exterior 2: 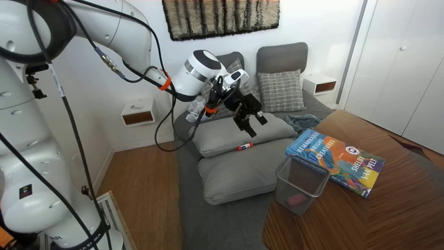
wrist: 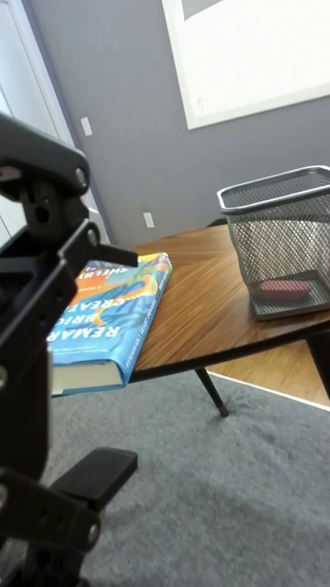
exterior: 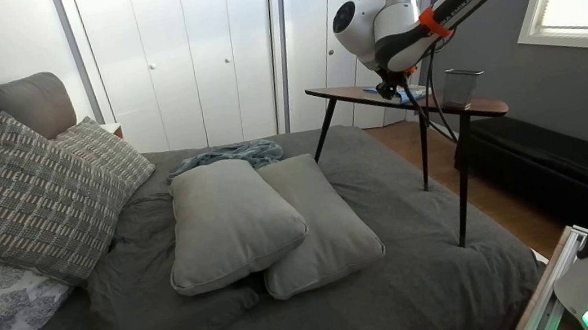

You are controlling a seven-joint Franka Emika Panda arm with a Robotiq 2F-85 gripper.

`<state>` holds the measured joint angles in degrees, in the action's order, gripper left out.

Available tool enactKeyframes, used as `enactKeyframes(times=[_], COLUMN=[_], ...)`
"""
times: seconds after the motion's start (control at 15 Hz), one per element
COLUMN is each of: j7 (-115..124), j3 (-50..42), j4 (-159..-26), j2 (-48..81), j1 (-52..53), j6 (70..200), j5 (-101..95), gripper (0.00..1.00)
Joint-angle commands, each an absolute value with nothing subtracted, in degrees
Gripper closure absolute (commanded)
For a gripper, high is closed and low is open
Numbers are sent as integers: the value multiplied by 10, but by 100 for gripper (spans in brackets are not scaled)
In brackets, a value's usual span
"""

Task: Put the book on the pillow

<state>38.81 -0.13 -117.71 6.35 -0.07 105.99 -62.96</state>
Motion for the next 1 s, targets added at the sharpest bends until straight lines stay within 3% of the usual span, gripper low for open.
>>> enactKeyframes(times=[0.0, 0.93], j7=[438, 479], j3=[0, -7], j4=[-1136, -1045], j2=[118, 268], j1=[16, 23], j6=[1019, 926], j5=[-703, -823], gripper=[0, 0])
